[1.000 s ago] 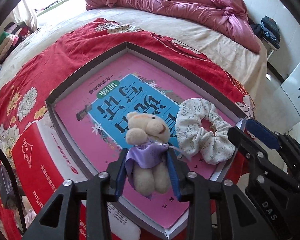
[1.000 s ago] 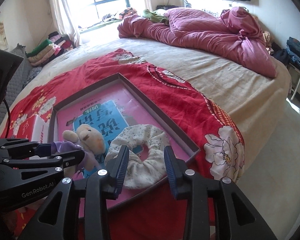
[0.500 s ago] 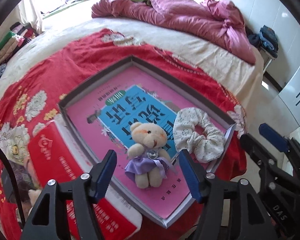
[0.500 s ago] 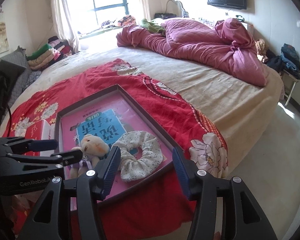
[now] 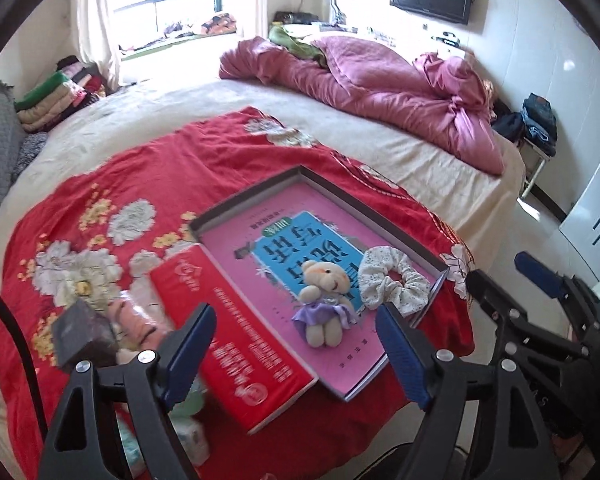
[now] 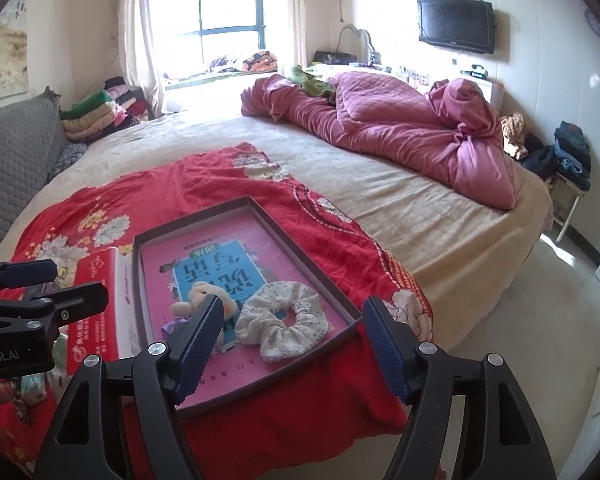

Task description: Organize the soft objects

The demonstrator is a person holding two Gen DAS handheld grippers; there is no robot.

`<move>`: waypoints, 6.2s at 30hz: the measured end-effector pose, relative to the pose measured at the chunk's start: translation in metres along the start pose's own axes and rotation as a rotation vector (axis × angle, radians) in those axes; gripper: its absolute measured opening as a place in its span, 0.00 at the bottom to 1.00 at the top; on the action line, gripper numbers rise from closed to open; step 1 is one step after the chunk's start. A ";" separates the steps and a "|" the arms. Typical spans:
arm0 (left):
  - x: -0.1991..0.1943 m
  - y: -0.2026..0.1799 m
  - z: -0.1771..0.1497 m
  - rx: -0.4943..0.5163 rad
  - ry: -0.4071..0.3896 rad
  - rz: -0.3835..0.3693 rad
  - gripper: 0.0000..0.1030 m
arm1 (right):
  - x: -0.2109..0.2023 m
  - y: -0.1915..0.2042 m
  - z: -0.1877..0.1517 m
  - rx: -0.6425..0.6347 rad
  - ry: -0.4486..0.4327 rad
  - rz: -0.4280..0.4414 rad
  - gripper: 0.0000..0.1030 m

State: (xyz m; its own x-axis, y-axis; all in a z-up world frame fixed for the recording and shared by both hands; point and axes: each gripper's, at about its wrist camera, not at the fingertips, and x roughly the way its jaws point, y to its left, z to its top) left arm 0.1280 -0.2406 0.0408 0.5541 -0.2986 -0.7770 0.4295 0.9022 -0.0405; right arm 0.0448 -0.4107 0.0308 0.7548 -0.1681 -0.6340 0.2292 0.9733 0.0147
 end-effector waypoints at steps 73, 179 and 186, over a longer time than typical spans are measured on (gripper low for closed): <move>-0.100 0.211 -0.190 -0.446 0.075 0.160 0.79 | -0.077 0.233 -0.082 -0.312 0.009 0.312 0.73; -0.088 0.070 -0.040 -0.129 -0.103 -0.189 0.15 | -0.099 0.089 0.009 0.020 -0.114 0.257 0.22; -0.082 0.030 -0.006 -0.060 -0.109 -0.236 0.15 | -0.114 0.053 0.032 0.070 -0.159 0.186 0.22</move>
State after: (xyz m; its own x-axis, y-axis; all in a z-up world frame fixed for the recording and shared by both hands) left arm 0.0916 -0.1869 0.0993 0.5184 -0.5315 -0.6699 0.5144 0.8196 -0.2522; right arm -0.0096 -0.3451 0.1290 0.8739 -0.0149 -0.4859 0.1149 0.9775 0.1767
